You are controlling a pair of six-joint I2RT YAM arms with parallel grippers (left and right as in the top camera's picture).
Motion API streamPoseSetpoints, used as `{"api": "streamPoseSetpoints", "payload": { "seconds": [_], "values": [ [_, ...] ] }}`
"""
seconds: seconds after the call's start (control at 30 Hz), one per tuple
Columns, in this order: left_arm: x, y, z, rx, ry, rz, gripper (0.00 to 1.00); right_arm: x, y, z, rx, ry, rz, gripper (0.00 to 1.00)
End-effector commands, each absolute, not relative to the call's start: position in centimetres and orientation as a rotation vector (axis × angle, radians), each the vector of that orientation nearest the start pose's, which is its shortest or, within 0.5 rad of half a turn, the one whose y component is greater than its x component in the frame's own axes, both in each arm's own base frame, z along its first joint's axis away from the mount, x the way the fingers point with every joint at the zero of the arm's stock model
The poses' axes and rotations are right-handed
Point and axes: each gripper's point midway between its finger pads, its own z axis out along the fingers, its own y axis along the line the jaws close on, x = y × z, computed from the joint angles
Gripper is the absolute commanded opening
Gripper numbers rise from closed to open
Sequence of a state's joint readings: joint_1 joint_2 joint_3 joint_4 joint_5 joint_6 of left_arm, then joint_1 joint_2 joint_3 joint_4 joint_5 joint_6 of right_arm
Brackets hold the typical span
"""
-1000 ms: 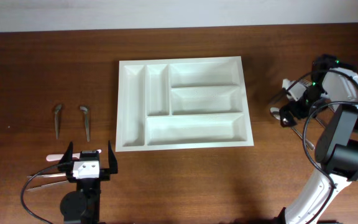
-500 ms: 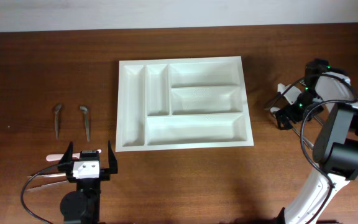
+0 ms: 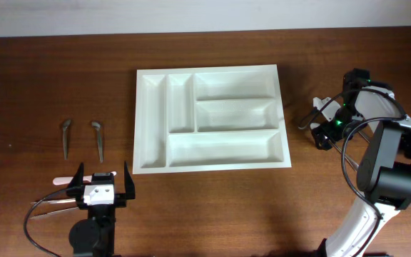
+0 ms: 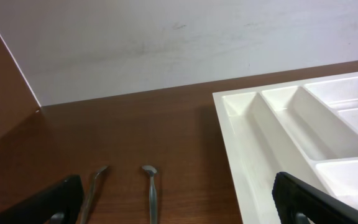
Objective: Pack container
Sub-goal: 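Lower the right gripper over the nearest silver spoon, then close the right gripper on the spoon handle and lift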
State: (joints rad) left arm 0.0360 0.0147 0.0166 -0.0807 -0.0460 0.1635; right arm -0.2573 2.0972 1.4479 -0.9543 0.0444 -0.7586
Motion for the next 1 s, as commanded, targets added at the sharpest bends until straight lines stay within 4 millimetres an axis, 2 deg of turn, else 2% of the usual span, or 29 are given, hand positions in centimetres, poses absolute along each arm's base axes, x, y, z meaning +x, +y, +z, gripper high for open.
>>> {"api": "streamPoseSetpoints", "payload": {
  "seconds": [0.0, 0.67, 0.97],
  "values": [
    [24.51, 2.01, 15.76, 0.049, 1.648, 0.197, 0.99, 34.4, -8.16, -3.32, -0.811, 3.135, 0.131, 0.99],
    [24.51, 2.01, 15.76, 0.049, 1.648, 0.197, 0.99, 34.8, -8.27, -3.37, -0.812, 3.119, 0.116, 0.98],
    [24.51, 2.01, 15.75, 0.049, 1.649, 0.197, 0.99, 34.94, -7.72, -3.35, -0.806, 3.103, 0.162, 0.8]
  ]
}}
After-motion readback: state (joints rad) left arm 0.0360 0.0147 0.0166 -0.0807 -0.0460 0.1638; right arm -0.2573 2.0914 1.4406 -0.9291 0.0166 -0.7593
